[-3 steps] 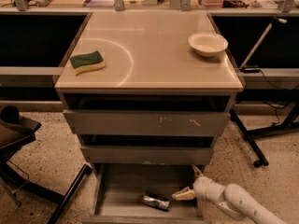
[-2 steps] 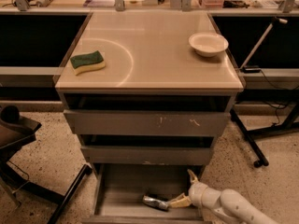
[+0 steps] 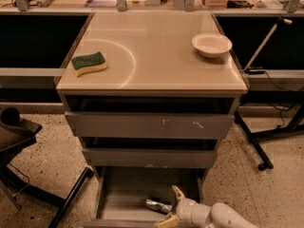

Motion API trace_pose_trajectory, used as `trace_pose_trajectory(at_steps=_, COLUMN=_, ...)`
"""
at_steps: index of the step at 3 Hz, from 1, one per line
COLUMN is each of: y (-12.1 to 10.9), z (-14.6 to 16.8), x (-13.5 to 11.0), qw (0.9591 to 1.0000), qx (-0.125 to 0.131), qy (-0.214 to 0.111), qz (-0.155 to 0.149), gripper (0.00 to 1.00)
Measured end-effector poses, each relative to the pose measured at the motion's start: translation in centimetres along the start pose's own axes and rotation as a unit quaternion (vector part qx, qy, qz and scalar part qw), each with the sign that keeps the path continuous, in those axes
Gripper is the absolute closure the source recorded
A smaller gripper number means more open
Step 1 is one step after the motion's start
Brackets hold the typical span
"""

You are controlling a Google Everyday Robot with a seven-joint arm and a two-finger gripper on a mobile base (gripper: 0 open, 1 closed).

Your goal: Pick redbull can from bottom drawer and place on counter

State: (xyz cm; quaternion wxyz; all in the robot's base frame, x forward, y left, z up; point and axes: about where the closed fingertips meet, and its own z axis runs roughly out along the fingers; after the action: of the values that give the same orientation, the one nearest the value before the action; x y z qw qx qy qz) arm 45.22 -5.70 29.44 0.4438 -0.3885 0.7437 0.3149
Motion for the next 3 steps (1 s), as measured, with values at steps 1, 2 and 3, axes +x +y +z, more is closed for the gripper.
trace_pose_trajectory(at_steps=1, y=0.0, z=3.7, x=-0.7, qw=0.9998, qx=-0.004, qy=0.005, qz=0.016, gripper=0.00)
trace_pose_trajectory(at_steps=2, y=-1.0, z=8.0, x=-0.3, qw=0.9987, qx=0.023, qy=0.027, qz=0.037, gripper=0.00)
trace_pose_trajectory(at_steps=3, y=-2.4, z=10.3, x=1.5, qw=0.9948, qx=0.072, qy=0.061, qz=0.037, gripper=0.00)
